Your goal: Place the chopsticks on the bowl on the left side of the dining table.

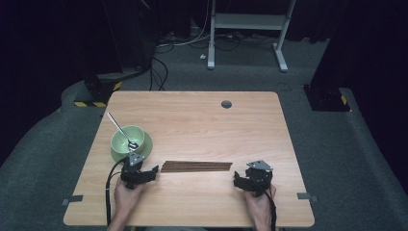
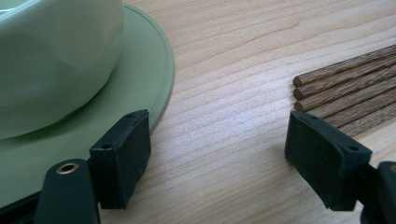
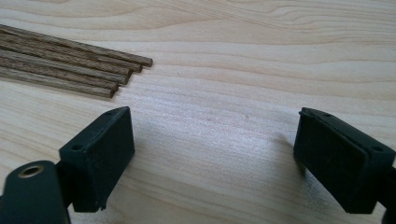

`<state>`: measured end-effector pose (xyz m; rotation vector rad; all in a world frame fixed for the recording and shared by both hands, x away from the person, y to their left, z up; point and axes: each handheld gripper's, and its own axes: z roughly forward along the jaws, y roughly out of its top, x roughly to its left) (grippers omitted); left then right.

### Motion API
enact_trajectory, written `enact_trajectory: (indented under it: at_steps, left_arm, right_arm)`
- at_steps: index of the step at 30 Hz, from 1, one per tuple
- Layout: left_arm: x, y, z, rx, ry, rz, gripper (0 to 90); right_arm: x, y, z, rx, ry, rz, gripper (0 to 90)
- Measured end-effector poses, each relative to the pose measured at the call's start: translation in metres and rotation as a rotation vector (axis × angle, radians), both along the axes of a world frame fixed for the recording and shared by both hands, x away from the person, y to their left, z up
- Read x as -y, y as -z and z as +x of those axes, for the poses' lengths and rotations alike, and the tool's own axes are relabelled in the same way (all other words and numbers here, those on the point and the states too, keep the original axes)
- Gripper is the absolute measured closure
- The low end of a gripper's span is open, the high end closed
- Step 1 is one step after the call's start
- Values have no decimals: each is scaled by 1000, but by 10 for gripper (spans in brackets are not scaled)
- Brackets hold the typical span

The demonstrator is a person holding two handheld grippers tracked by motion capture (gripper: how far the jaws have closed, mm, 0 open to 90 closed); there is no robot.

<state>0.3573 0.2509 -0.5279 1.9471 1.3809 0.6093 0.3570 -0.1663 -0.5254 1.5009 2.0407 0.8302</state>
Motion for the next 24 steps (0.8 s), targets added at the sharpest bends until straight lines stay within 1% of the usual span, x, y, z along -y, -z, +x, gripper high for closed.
enact_trajectory:
  at_steps: [4,7,8,9,12,14,17,20,21,22,23,24]
  left_arm:
    - [1,0,0,-1,-7,-1,225]
    - [2,0,-1,-5,-16,-6,199]
    - [3,0,-1,-9,-17,-1,165]
    - [4,0,-1,-13,-22,7,157]
    - [4,0,-1,-13,-21,0,157]
    - [3,0,-1,-12,-26,-12,157]
    - [4,0,-1,-10,-30,6,170]
    - [3,-1,-2,-12,-35,3,188]
    - [3,-1,-3,-11,-42,-9,227]
    - [1,-1,-4,-7,-42,-18,227]
    - [-1,-2,-6,-2,-40,-42,245]
    - [-2,-3,-7,4,-33,-60,245]
  right_arm:
    - [0,0,0,0,-1,2,120]
    - [0,0,0,0,0,2,121]
    - [0,0,0,0,-2,4,125]
    - [0,0,0,-2,-1,7,126]
    - [0,0,0,-1,-1,6,126]
    - [0,0,0,-1,0,6,125]
    - [0,0,0,-1,0,6,125]
    - [0,0,0,-1,1,5,125]
    - [0,0,0,-1,1,6,125]
    - [0,0,0,-1,1,6,125]
    - [0,0,0,-1,1,6,125]
    - [0,0,0,-1,1,6,125]
